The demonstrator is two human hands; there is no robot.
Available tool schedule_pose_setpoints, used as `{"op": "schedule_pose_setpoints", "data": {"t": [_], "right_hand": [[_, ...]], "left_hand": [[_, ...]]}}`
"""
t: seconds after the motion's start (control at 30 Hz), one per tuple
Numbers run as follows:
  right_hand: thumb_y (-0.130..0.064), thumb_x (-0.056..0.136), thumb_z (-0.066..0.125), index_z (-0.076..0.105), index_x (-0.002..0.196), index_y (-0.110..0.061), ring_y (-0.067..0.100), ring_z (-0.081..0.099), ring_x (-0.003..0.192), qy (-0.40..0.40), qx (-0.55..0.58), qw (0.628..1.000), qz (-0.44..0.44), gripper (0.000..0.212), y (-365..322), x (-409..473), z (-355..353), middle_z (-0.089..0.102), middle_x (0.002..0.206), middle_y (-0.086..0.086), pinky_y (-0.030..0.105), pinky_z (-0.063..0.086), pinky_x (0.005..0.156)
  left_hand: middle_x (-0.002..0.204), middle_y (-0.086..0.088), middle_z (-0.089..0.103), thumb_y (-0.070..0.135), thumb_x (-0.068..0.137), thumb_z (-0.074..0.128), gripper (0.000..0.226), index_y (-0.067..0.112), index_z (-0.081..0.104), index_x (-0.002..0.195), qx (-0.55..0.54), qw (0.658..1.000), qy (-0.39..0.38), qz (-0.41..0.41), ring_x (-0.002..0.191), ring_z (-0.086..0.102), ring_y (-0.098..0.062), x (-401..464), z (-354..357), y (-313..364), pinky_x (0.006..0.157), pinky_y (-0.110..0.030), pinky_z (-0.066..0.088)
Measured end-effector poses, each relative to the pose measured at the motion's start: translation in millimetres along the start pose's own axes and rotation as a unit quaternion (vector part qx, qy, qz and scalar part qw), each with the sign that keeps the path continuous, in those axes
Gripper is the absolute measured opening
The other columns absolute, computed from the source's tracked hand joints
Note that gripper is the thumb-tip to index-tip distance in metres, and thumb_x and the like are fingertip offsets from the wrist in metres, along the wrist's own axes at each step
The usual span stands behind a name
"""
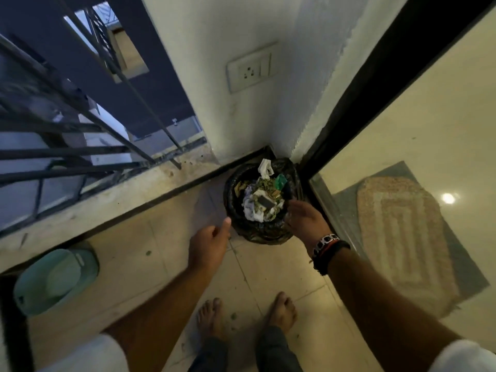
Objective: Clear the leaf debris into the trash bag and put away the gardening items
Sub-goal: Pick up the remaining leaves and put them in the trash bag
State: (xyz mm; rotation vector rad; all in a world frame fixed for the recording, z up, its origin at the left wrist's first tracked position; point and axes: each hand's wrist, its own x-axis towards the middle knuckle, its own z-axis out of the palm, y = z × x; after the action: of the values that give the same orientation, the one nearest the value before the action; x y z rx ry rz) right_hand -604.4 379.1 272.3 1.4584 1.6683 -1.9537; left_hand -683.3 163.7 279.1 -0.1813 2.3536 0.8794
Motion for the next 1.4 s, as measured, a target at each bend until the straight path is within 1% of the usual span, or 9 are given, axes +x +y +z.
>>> {"op": "schedule_pose_setpoints", "data": {"t": [0.13, 0.27, 0.43, 0.7, 0.87, 1.0, 1.17, 1.27, 1.4], "right_hand": [[0.009, 0.091, 0.042, 0.062, 0.119, -0.017, 0.027, 0.057, 0.106, 0.002, 0.098, 0.995, 0.018, 0.044, -48, -96, -12, 0.056, 0.131, 0.010, 0.041, 0.051, 0.088], [0.008, 0.090, 0.046, 0.059, 0.123, -0.015, 0.024, 0.058, 0.097, 0.003, 0.119, 0.992, -0.028, 0.042, -108, -195, -12, 0.057, 0.120, 0.007, 0.036, 0.050, 0.079], [0.010, 0.090, 0.047, 0.055, 0.125, -0.012, 0.015, 0.056, 0.080, 0.019, 0.185, 0.979, -0.078, 0.043, -160, -286, -3, 0.056, 0.105, 0.001, 0.023, 0.050, 0.057], [0.007, 0.090, 0.048, 0.057, 0.122, -0.016, 0.020, 0.059, 0.098, 0.087, 0.236, 0.959, -0.131, 0.041, -185, -364, 30, 0.061, 0.119, 0.003, 0.034, 0.052, 0.077], [0.009, 0.091, 0.046, 0.054, 0.125, -0.013, 0.020, 0.057, 0.099, 0.136, 0.293, 0.935, -0.149, 0.042, -183, -412, 49, 0.057, 0.114, 0.003, 0.044, 0.048, 0.098], [0.009, 0.092, 0.046, 0.056, 0.121, -0.016, 0.017, 0.060, 0.100, 0.197, 0.356, 0.899, -0.161, 0.040, -163, -458, 57, 0.058, 0.115, 0.002, 0.040, 0.051, 0.096], [0.006, 0.092, 0.048, 0.060, 0.113, -0.024, 0.022, 0.057, 0.115, 0.291, 0.400, 0.852, -0.173, 0.039, -113, -519, 59, 0.058, 0.127, 0.003, 0.039, 0.052, 0.095], [0.004, 0.093, 0.050, 0.059, 0.120, -0.023, 0.020, 0.057, 0.117, 0.339, 0.421, 0.823, -0.175, 0.039, -73, -556, 66, 0.058, 0.127, 0.001, 0.040, 0.051, 0.098], [0.002, 0.093, 0.051, 0.060, 0.112, -0.028, 0.020, 0.058, 0.117, 0.407, 0.449, 0.778, -0.166, 0.038, -19, -601, 85, 0.060, 0.125, -0.001, 0.039, 0.052, 0.097]], "left_hand": [[0.098, -0.002, 0.068, 0.055, 0.099, 0.043, 0.041, 0.024, 0.070, 0.095, -0.139, 0.989, -0.041, -0.031, 0.096, 0.063, -0.024, -79, -53, 63, 0.086, -0.039, 0.053], [0.133, -0.010, 0.060, 0.049, 0.100, 0.045, 0.051, 0.010, 0.060, 0.131, -0.218, 0.976, -0.023, 0.009, 0.122, 0.056, -0.027, -148, -109, 129, 0.104, -0.046, 0.047], [0.129, -0.005, 0.061, 0.044, 0.100, 0.050, 0.046, 0.010, 0.058, 0.130, -0.250, 0.965, -0.003, 0.075, 0.117, 0.056, -0.021, -205, -166, 181, 0.104, -0.047, 0.048], [0.116, 0.002, 0.061, 0.038, 0.101, 0.050, 0.022, 0.024, 0.057, 0.116, -0.259, 0.943, -0.074, 0.198, 0.113, 0.057, -0.016, -254, -221, 202, 0.094, -0.033, 0.048], [0.123, 0.002, 0.063, 0.040, 0.101, 0.049, 0.023, 0.027, 0.057, 0.118, -0.225, 0.927, -0.144, 0.263, 0.108, 0.057, -0.010, -268, -248, 200, 0.100, -0.039, 0.049], [0.117, 0.005, 0.062, 0.040, 0.102, 0.048, 0.021, 0.029, 0.057, 0.117, -0.177, 0.910, -0.210, 0.311, 0.109, 0.057, -0.010, -280, -260, 198, 0.102, -0.043, 0.048], [0.119, 0.008, 0.063, 0.042, 0.101, 0.049, 0.026, 0.027, 0.058, 0.120, -0.130, 0.882, -0.290, 0.347, 0.117, 0.057, -0.012, -315, -257, 193, 0.108, -0.045, 0.046], [0.120, 0.010, 0.063, 0.045, 0.100, 0.049, 0.032, 0.027, 0.058, 0.124, -0.093, 0.857, -0.346, 0.370, 0.117, 0.056, -0.010, -350, -249, 175, 0.108, -0.044, 0.046], [0.116, 0.013, 0.064, 0.043, 0.101, 0.048, 0.026, 0.029, 0.060, 0.120, -0.045, 0.827, -0.394, 0.399, 0.112, 0.058, -0.006, -402, -237, 139, 0.104, -0.043, 0.049]]}}
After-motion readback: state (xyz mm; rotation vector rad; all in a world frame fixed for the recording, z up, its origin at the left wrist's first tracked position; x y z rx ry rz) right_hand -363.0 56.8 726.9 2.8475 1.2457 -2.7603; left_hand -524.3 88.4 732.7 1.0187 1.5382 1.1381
